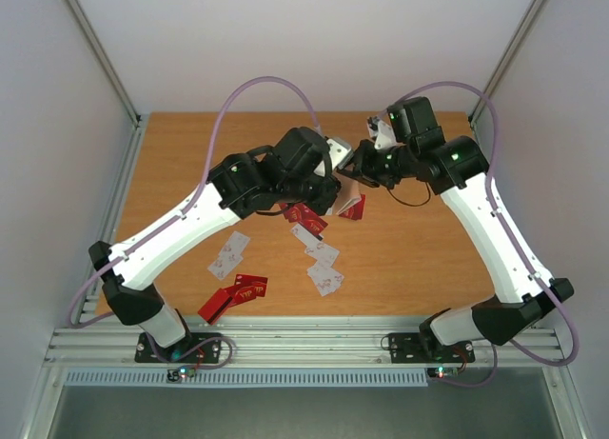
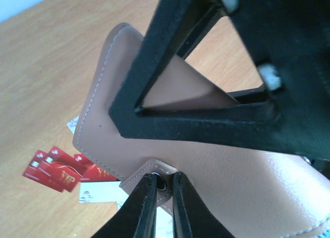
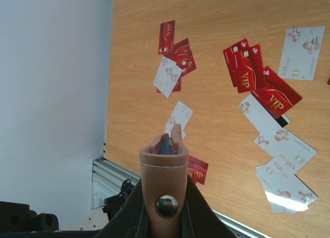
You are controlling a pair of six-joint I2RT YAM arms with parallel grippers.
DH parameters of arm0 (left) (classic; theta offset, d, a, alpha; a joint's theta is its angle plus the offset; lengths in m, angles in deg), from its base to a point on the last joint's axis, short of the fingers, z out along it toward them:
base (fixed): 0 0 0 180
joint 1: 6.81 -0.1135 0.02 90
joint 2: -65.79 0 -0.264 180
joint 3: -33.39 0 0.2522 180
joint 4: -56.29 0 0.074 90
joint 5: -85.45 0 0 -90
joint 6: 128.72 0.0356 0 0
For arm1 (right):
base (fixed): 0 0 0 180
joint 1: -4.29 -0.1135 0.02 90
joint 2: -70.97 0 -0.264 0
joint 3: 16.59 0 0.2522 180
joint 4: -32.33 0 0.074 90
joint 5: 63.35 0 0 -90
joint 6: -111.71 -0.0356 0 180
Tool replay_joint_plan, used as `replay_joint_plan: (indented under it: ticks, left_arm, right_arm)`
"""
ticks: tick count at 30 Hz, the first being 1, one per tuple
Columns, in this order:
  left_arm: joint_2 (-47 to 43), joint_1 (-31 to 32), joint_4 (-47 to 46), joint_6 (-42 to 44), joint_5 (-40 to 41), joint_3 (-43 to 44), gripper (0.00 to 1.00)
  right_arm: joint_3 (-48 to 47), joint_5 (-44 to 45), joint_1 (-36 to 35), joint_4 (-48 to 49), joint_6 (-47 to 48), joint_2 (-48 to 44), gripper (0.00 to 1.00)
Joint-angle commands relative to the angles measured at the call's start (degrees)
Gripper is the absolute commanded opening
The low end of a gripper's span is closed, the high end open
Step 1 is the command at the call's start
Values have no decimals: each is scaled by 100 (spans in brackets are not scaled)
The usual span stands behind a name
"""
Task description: Put the credit cards into the card holder
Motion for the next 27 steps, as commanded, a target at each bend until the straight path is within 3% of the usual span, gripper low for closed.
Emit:
replay_joint_plan:
  ticks: [1, 6, 14, 21, 23, 24, 25, 27]
  left_arm:
    - [274, -89, 50, 50, 1081, 125, 9]
    - [287, -90, 175, 50, 1537, 85, 1]
    - [294, -242, 428, -249, 2022, -23, 0]
    - [139, -577, 458, -646, 1799, -199, 1]
    - [-84, -738, 247, -744, 1389, -427, 17]
    - [-266, -845, 103, -872, 1122, -622, 30]
    - [-478, -994, -62, -953, 764, -830, 48]
    - [-963, -1323, -537, -1162, -95, -1369, 66]
  right_arm:
    - [-380, -598, -76, -138, -164, -29, 1]
    - [-443, -731, -77, -153, -218, -1, 1]
    - [-487, -777, -77, -209, -275, -56, 1]
    - [-465, -670, -77, -204, -265, -104, 1]
    - [-482, -405, -73, -306, -187, -96, 1]
    - [-476, -280, -77, -341, -154, -90, 1]
    - [-468, -189, -77, -356, -116, -92, 1]
    - [-451, -65, -70, -348, -1, -93, 1]
